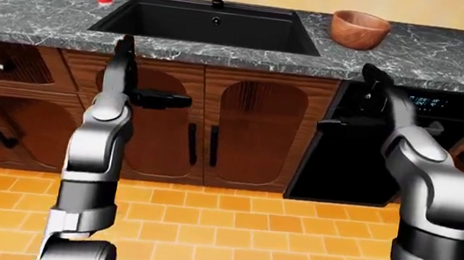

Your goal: Turn the sink spout to the right.

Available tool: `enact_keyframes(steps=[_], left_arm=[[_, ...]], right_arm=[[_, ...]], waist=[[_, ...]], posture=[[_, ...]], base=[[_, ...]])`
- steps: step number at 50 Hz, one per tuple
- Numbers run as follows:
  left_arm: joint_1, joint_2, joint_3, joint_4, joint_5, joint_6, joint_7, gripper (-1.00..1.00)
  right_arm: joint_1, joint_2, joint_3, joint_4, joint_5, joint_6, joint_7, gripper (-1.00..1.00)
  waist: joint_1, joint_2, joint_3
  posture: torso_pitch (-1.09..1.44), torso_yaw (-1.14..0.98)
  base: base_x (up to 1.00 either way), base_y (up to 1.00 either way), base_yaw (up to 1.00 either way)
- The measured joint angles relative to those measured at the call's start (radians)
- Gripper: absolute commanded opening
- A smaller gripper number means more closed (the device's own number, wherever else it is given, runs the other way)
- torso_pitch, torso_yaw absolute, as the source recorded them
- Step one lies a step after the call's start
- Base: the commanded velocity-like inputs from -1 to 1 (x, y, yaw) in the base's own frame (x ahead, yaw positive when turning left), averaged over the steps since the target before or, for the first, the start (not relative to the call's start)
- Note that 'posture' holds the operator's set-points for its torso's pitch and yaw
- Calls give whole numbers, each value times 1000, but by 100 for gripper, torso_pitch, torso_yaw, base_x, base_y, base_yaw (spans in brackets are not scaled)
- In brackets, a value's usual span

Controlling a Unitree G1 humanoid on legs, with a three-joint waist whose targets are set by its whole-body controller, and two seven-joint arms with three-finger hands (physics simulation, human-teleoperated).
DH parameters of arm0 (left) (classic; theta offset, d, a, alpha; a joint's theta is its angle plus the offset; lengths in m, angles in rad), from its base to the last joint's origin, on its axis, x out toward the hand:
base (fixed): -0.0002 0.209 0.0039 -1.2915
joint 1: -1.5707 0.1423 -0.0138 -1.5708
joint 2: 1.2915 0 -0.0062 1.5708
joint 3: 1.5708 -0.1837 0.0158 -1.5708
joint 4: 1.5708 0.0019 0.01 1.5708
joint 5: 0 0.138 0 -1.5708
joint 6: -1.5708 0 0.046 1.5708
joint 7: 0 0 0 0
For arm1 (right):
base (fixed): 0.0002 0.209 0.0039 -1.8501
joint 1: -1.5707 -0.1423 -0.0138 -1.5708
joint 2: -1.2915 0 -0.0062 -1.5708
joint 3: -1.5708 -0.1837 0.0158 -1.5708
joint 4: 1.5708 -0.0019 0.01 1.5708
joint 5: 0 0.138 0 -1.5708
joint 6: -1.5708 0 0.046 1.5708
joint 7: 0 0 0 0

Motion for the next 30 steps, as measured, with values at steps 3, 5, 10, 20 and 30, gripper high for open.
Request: enact_keyframes(steps=[3, 5, 10, 20, 30], left_arm=[[-50, 35, 18, 3, -8, 33, -5, 100], [-75, 53, 29, -11, -12, 41, -3, 100], [-105, 76, 39, 2, -19, 41, 10, 100], [-83, 84, 37, -13, -39, 84, 18, 100], [-100, 100, 51, 9, -36, 63, 29, 100]], right_arm=[[6, -13, -13, -43, 6, 32, 5, 100], [8, -26, -32, -70, 12, 47, 6, 100], [1, -41, -46, -79, 17, 69, 1, 100], [-26, -25, -3, -81, 8, 108, 3, 100], [-36, -34, -19, -112, 2, 116, 5, 100]], waist=[[0, 4, 14], [0, 6, 19], [-6, 10, 25], [5, 39, 23], [20, -37, 11]], posture=[[0, 0], [0, 0], [0, 0], [0, 0], [0, 0]], base=[[31, 0, 0], [35, 0, 0], [36, 0, 0], [35, 0, 0], [43, 0, 0]])
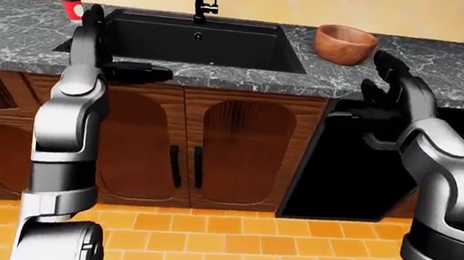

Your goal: Turn the sink spout to the right.

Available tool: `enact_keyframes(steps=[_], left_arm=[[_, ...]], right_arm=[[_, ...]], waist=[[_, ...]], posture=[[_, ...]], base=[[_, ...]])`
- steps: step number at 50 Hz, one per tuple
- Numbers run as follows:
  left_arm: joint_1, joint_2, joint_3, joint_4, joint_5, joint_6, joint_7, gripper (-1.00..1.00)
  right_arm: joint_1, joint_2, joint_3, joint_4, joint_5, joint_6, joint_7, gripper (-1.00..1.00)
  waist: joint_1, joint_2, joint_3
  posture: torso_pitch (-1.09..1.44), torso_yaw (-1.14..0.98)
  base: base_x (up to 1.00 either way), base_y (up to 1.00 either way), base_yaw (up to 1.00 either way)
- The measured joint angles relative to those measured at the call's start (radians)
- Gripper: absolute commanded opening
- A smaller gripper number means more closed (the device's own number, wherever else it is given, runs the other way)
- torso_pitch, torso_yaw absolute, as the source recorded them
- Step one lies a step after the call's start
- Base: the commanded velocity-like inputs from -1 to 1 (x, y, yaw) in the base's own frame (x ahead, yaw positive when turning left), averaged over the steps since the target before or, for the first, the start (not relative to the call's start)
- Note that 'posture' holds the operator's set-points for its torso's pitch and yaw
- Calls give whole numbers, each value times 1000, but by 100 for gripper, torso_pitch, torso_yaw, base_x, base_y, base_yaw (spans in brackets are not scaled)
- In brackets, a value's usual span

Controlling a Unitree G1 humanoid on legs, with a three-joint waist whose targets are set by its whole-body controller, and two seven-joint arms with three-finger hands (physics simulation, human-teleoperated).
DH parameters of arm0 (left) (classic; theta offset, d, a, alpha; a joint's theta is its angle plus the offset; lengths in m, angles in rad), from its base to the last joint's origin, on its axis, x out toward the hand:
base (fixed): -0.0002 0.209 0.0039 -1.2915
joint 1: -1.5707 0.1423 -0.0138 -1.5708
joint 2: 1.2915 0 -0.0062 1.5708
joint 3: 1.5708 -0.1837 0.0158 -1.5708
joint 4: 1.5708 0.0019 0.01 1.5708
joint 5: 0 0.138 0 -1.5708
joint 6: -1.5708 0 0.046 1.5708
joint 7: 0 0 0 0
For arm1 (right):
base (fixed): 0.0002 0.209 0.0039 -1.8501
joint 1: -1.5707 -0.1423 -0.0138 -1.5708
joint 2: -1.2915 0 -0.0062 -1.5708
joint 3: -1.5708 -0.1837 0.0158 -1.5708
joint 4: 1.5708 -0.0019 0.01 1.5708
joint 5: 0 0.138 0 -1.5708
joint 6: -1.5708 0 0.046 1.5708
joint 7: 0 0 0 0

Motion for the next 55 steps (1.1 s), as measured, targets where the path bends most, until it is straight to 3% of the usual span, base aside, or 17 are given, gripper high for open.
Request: enact_keyframes(steps=[2, 5, 9, 11, 13, 16, 20, 24, 28, 31, 35, 38, 41, 43, 48, 52, 55], left_arm=[[9, -9, -14, 17, -7, -6, -4, 100], [8, 2, -18, 71, -23, -9, -15, 100], [-24, 37, 3, 131, -26, -30, -13, 100], [-50, 61, 16, 133, -29, -43, -12, 100], [-69, 82, 24, 150, -34, -60, -12, 100], [-66, 110, 40, 199, -45, -65, -11, 100], [-75, 144, 50, 266, -58, -38, -7, 100], [-101, 168, 44, 330, -58, -61, -8, 100], [-151, 197, 48, 362, -56, -128, -13, 100], [-156, 189, 34, 399, -55, -164, -18, 100], [-156, 194, 33, 464, -61, -173, -22, 100], [-162, 201, 34, 501, -64, -182, -24, 100], [-169, 213, 40, 522, -70, -188, -21, 100], [-159, 219, 44, 533, -71, -185, -17, 100], [-171, 252, 59, 549, -72, -184, -9, 100], [-197, 277, 64, 540, -78, -213, -13, 100], [-188, 268, 54, 556, -86, -225, -19, 100]], right_arm=[[11, 2, -7, 9, -7, 0, -4, 100], [13, 2, -6, 23, -15, 18, -8, 100], [-5, -1, -7, 3, -15, 18, -8, 100], [-13, -4, -10, -19, -12, 16, -7, 100], [-17, -5, -10, -26, -10, 17, -5, 100], [4, 10, 4, -21, 0, 34, 0, 100], [-7, 9, 17, -15, 12, 60, 6, 100], [-11, 3, 12, -14, 12, 68, 4, 100], [-53, -11, 1, -57, 6, 81, -7, 100], [-84, -22, -3, -50, -1, 98, -14, 100], [-133, -11, 34, 6, -21, 107, -16, 100], [-154, 6, 59, 24, -30, 115, -6, 100], [-162, 18, 67, 15, -35, 130, 5, 100], [-154, 28, 81, 24, -35, 138, 13, 100], [-169, 30, 83, 8, -44, 134, 29, 100], [-177, 27, 68, 2, -62, 116, 32, 100], [-162, 24, 57, 12, -75, 121, 31, 100]], waist=[[-17, 0, 23], [-33, -4, 17], [-39, 34, 9], [-44, 41, 12], [-41, 74, 10], [-34, 61, 19], [-23, 77, 38], [-18, 58, 0], [-17, 1, -20], [-36, 8, -17], [-36, 15, 10], [-39, 40, 29], [-39, 82, 20], [-25, 62, 20], [-18, 54, -7], [-15, 0, -12], [-33, 18, -2]], posture=[[0, 0], [0, 0], [0, 0], [0, 0], [0, 0], [0, 0], [0, 0], [0, 0], [0, 0], [0, 0], [0, 0], [0, 0], [0, 0], [0, 0], [0, 0], [0, 0], [0, 0]], base=[[47, 0, 0], [47, 0, 0], [29, 0, 0], [0, 0, 0], [0, 0, 0], [0, 0, 0], [2, 0, 0], [15, 0, 0], [15, 0, 0], [8, 0, 0], [2, 0, 0], [2, 0, 0], [11, 0, 0], [22, 0, 0], [22, 0, 0], [24, 0, 0], [28, 0, 0]])
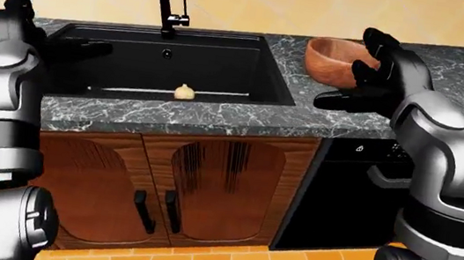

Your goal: Turn the sink spout to the right.

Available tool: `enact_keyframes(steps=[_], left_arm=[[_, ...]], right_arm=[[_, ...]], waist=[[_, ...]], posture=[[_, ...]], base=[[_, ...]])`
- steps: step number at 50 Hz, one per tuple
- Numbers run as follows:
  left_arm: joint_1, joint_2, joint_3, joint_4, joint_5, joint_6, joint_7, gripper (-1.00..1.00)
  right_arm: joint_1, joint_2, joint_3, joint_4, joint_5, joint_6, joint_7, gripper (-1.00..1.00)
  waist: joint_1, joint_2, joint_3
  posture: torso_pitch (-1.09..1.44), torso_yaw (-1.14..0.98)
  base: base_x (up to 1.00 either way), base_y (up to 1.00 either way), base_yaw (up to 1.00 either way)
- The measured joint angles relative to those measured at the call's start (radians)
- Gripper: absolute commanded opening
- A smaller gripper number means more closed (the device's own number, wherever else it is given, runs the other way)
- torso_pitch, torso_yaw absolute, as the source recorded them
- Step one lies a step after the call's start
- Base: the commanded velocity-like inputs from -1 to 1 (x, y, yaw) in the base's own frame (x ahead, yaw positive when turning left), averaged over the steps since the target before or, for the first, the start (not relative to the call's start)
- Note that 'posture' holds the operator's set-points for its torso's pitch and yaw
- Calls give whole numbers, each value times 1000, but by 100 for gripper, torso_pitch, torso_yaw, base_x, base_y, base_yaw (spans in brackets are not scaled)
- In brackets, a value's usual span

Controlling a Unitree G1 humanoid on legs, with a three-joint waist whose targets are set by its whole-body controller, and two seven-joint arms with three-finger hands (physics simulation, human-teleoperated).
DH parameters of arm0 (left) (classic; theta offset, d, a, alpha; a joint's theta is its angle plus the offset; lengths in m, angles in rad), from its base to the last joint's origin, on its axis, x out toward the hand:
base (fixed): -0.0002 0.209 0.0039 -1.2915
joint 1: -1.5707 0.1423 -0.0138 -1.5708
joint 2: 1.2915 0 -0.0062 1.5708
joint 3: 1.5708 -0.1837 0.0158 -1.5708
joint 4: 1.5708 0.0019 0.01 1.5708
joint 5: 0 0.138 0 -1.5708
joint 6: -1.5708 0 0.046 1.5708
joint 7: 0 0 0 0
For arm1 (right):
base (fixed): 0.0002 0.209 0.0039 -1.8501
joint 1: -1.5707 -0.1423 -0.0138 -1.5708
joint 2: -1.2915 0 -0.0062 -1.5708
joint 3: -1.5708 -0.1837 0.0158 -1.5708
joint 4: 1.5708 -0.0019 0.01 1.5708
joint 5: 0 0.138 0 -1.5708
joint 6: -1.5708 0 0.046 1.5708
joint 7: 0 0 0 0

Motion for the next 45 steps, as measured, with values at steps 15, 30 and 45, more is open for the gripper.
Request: enact_keyframes(steps=[15, 30, 45], left_arm=[[10, 79, 32, 97, -26, -7, -3, 100], [3, 110, 25, 160, -63, -16, -20, 100], [-6, 138, 37, 146, -72, -20, -4, 100]], right_arm=[[-2, 21, 30, 14, -1, 16, 22, 100], [-3, 5, -2, 26, -23, 19, 12, 100], [-7, 19, 17, 19, -9, 12, 23, 100]], waist=[[8, 103, 4], [-8, 9, 8], [9, 83, 1]], posture=[[0, 0], [0, 0], [0, 0]], base=[[33, 0, 0], [34, 0, 0], [34, 0, 0]])
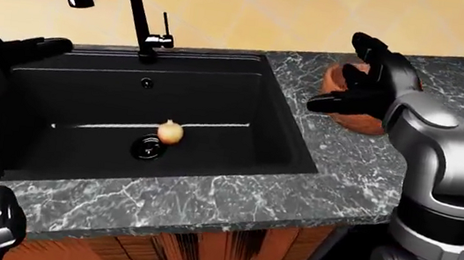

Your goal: Turn the sink spout to the right.

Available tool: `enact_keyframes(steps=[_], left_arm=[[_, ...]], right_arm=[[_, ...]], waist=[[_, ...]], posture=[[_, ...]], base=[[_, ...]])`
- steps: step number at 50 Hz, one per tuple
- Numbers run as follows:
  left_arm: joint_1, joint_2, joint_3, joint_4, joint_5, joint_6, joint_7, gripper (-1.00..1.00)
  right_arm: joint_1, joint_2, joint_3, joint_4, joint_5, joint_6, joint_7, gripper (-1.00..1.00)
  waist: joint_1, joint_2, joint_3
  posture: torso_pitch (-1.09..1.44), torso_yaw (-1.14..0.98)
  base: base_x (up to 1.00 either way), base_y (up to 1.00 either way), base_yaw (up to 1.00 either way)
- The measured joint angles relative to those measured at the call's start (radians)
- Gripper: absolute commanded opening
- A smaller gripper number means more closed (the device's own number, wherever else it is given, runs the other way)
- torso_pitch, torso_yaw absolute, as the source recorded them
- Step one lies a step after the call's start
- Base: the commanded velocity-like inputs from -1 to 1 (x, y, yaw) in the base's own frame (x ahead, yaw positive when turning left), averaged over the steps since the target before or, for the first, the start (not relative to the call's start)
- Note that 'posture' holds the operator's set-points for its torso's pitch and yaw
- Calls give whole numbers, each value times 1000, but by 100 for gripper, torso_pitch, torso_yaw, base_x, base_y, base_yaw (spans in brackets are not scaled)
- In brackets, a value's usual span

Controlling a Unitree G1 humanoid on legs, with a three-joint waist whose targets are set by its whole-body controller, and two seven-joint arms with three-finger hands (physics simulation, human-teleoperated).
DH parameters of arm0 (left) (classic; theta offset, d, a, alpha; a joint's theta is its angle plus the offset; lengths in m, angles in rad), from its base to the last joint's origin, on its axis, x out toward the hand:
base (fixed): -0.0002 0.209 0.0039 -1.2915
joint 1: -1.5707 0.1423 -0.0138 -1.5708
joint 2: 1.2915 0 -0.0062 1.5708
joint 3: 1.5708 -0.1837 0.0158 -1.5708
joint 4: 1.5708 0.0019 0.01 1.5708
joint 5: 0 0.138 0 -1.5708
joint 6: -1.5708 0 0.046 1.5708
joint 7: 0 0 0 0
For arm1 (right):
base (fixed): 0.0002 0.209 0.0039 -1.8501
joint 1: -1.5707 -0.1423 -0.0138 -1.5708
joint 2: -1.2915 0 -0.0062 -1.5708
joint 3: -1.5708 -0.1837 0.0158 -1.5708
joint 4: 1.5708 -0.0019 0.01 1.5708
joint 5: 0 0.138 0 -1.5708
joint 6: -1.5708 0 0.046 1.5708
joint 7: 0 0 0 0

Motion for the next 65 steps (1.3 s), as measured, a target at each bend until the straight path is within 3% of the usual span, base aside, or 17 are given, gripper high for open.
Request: enact_keyframes(steps=[5, 6, 8, 12, 16, 20, 34, 45, 65], left_arm=[[2, 12, -1, -16, -2, -6, -3, 100], [-5, 17, 0, -24, -2, -9, -4, 100], [4, 11, 3, -27, -5, -16, -7, 100], [20, 2, -5, -2, -17, 2, -15, 100], [22, 18, 0, -21, -19, 9, -12, 100], [29, 31, 9, -40, -18, -6, -12, 100], [36, 25, 2, -65, 1, 19, -17, 100], [24, 14, -6, -39, 24, 13, -21, 100], [6, 18, -7, -6, 52, 3, -21, 100]], right_arm=[[-17, -6, -4, -19, -5, -19, -5, 100], [-22, -7, -5, -24, -7, -24, -5, 100], [-11, -7, -9, -25, -8, -28, -4, 100], [7, -4, -12, 10, -15, 3, -10, 100], [-5, -13, -4, -14, -11, 18, -7, 100], [-10, -7, -10, -44, -1, 12, -1, 100], [-11, -16, -16, -54, 8, 27, -5, 100], [-25, -17, -8, -49, 5, 26, -7, 100], [-19, -13, -8, -49, 0, 23, -2, 100]], waist=[[10, -68, -2], [4, -92, -5], [0, -78, 12], [-10, -76, 44], [-24, -42, 12], [-22, -52, 0], [-11, -33, 3], [-15, -28, -38], [-5, -33, -136]], posture=[[0, 0], [0, 0], [0, 0], [0, 0], [0, 0], [0, 0], [-3, 0], [-10, 0], [-23, 0]], base=[[21, 0, 0], [0, 0, 0], [0, 0, 0], [0, 0, 0], [0, 0, 0], [0, 0, 0], [0, 0, 0], [0, 0, 0], [0, 0, 0]])
